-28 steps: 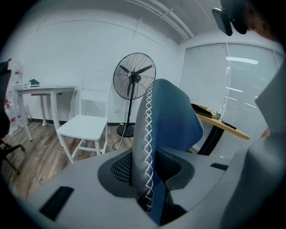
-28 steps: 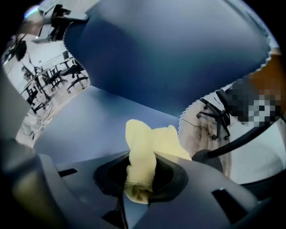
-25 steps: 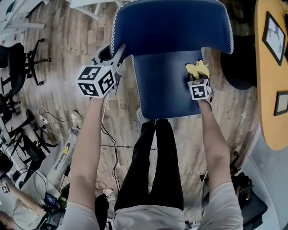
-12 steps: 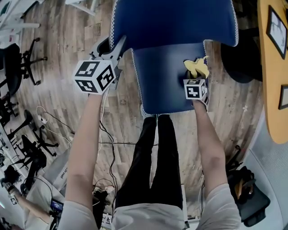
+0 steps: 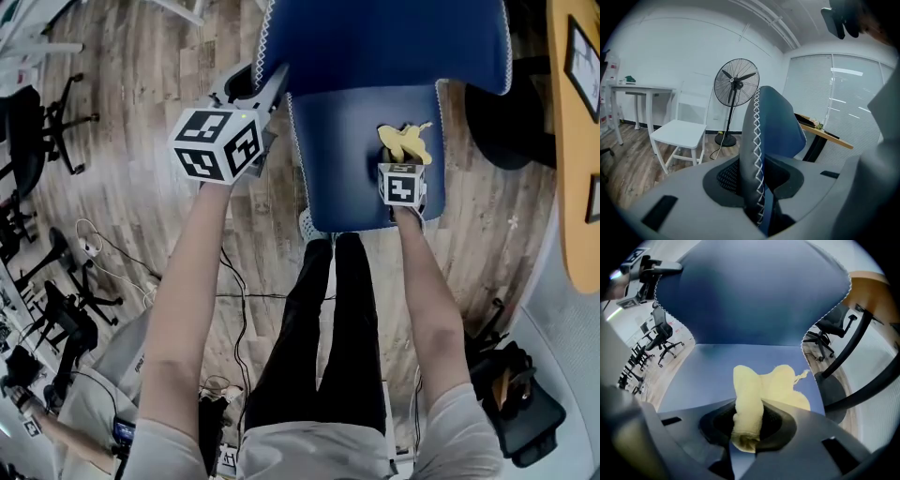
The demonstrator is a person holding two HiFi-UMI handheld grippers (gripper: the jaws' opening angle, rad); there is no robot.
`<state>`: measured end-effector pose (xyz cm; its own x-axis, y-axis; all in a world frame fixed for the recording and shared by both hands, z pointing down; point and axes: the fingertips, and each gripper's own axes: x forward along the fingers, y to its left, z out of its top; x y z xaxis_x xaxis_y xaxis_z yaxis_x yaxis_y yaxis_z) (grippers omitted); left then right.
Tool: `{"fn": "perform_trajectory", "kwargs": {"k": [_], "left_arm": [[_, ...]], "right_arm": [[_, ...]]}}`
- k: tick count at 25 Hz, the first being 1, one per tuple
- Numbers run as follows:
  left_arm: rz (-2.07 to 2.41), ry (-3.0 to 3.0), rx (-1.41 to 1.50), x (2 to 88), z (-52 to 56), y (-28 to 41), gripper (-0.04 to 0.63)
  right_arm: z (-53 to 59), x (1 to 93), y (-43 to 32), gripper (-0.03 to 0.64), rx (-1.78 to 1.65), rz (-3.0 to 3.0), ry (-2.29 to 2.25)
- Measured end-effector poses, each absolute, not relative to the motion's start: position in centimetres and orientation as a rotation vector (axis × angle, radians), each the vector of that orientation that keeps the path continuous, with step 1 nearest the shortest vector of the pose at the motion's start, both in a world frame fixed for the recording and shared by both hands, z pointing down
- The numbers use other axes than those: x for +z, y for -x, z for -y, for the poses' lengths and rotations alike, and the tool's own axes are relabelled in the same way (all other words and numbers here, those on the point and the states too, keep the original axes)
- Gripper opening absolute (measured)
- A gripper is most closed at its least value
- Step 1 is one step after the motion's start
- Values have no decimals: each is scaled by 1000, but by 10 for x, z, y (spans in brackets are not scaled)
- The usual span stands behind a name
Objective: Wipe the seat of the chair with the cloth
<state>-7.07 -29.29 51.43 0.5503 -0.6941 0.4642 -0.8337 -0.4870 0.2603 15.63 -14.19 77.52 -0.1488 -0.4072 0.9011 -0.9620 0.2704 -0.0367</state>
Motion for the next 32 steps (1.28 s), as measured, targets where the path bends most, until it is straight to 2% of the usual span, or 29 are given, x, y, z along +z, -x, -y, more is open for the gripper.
{"fn": "perform_trajectory", "kwargs": {"k": [19,26,32], "left_arm": [[1191,-2367,395,520,289,71,126],[1179,-2390,429,520,290,70,127],[1188,-2403,460,522,290,68,130]], "right_arm": [[120,772,-86,92,1006,1764,-1321],[92,768,-19,92,941,1854,-1161],[72,764,9,92,905,1936,-996]]}}
